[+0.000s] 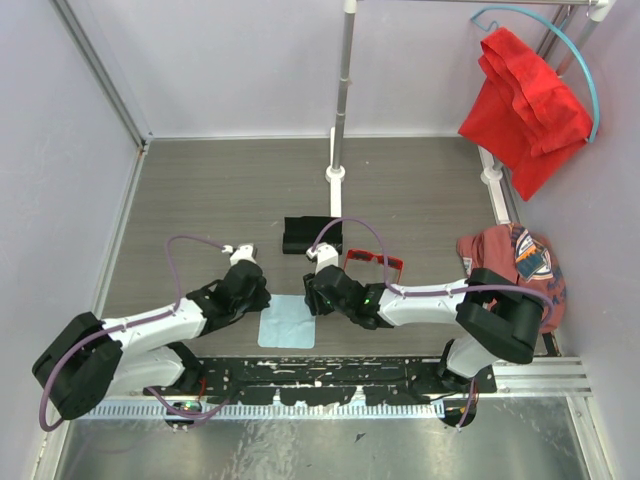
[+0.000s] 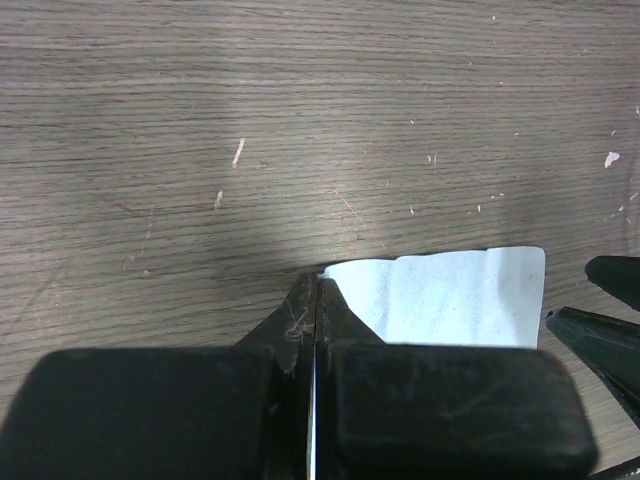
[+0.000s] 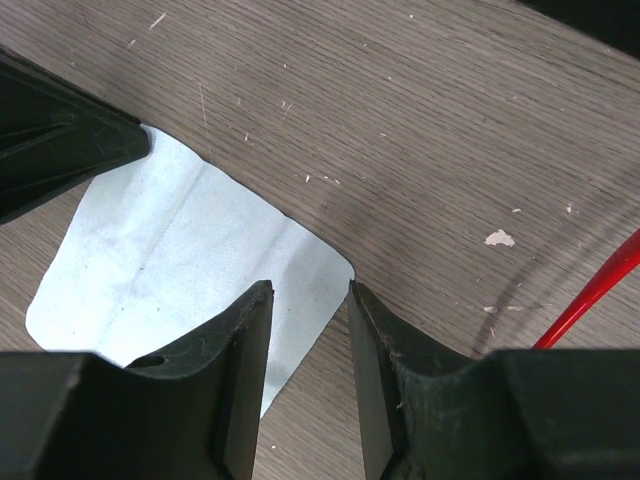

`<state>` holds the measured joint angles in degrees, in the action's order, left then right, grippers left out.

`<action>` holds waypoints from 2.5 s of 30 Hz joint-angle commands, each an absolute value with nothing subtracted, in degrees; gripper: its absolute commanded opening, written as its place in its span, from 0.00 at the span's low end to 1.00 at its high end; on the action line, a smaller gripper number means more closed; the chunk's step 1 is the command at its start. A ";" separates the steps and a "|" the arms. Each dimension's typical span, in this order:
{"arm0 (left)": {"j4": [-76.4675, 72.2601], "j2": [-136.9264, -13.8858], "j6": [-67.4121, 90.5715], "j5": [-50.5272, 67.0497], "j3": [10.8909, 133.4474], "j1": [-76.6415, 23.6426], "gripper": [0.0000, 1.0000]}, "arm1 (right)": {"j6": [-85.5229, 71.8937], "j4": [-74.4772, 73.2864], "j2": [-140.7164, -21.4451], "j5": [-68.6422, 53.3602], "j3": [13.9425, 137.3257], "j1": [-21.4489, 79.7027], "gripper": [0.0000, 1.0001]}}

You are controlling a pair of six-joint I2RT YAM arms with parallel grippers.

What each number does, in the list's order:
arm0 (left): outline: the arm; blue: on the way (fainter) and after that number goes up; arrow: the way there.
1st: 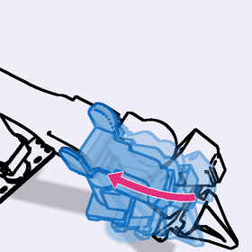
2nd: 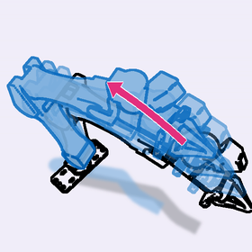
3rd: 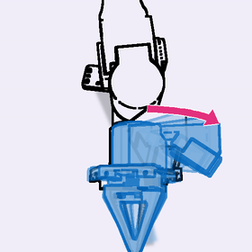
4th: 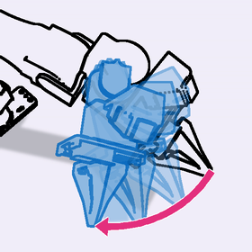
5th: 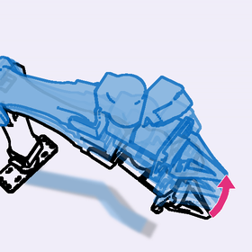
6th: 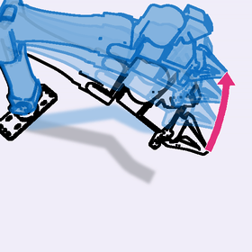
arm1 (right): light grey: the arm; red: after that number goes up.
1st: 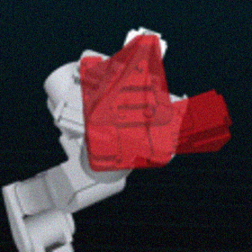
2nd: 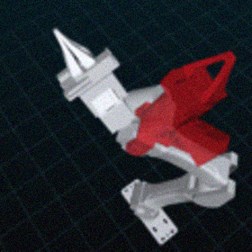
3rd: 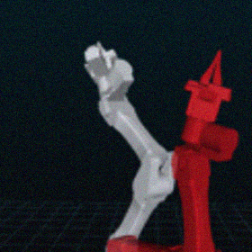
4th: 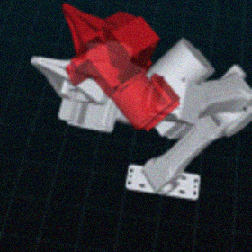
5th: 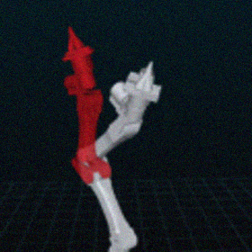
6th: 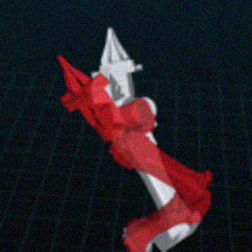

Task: Organize the sunglasses
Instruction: Fold the glasses cleaning cloth at the center of the board.

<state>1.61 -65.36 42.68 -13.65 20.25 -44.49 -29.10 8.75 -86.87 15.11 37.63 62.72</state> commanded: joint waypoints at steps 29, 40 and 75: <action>1.32 -62.91 42.72 -14.50 18.31 -44.73 0.00 | -31.47 10.69 -93.24 13.23 40.16 61.35 0.33; 0.73 -63.31 42.76 -14.51 18.11 -44.69 0.00 | -32.00 9.57 -93.34 15.17 40.37 61.35 0.12; -15.59 -80.14 28.27 -16.29 29.11 -40.26 0.00 | -19.22 17.32 -97.20 10.23 47.02 51.05 0.01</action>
<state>-11.27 -78.70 31.03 -17.28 27.33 -41.89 -20.78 12.93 -97.23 12.16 44.58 52.07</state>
